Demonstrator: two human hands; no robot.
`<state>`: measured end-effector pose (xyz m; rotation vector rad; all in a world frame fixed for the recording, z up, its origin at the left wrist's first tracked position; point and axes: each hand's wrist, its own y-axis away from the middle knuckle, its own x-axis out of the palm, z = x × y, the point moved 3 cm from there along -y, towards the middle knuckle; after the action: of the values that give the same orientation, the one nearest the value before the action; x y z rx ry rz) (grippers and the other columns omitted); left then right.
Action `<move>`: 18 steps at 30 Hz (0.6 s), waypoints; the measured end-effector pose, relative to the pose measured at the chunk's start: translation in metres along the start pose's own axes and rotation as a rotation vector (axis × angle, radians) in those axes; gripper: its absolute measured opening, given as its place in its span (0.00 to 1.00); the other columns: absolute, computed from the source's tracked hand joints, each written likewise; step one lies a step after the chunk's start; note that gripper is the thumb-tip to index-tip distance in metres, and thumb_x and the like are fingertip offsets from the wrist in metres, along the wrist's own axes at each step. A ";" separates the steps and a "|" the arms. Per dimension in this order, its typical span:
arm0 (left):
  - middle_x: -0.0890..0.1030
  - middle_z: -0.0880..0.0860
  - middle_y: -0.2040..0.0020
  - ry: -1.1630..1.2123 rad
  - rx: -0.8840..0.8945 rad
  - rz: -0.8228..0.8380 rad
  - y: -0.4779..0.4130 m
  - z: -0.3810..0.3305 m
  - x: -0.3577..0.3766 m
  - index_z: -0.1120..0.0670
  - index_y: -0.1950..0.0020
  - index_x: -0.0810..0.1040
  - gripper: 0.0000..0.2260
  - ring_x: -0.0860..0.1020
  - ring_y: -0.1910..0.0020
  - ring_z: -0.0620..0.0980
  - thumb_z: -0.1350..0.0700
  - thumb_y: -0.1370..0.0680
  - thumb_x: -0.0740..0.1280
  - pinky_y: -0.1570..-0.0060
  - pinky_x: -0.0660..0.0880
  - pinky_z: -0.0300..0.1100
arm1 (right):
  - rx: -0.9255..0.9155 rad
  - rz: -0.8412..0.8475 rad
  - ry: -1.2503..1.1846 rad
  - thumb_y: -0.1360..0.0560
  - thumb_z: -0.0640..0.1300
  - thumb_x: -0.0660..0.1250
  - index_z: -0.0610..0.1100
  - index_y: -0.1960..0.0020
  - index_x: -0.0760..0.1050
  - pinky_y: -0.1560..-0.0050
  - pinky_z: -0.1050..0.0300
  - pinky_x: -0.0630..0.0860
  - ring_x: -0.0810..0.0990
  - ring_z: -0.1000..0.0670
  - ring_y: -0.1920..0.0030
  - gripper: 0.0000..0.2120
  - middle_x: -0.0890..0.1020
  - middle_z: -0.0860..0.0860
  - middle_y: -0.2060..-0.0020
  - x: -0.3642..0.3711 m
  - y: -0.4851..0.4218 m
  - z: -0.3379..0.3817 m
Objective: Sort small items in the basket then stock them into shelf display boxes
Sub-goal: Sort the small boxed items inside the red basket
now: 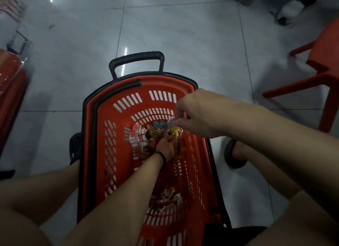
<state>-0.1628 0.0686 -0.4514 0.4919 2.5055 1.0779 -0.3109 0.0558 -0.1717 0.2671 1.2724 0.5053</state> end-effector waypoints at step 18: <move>0.48 0.59 0.15 -1.124 -0.203 0.379 0.065 0.134 0.016 0.49 0.15 0.53 0.41 0.54 0.18 0.69 0.38 0.21 0.70 0.21 0.59 0.62 | -0.022 0.208 0.083 0.15 0.54 0.64 0.46 0.44 0.77 0.55 0.54 0.76 0.81 0.46 0.52 0.12 0.78 0.50 0.55 0.044 0.001 0.020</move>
<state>-0.1039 0.2006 -0.4918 1.1425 1.3320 0.7993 -0.2828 0.0799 -0.2025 0.3652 1.3260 0.7138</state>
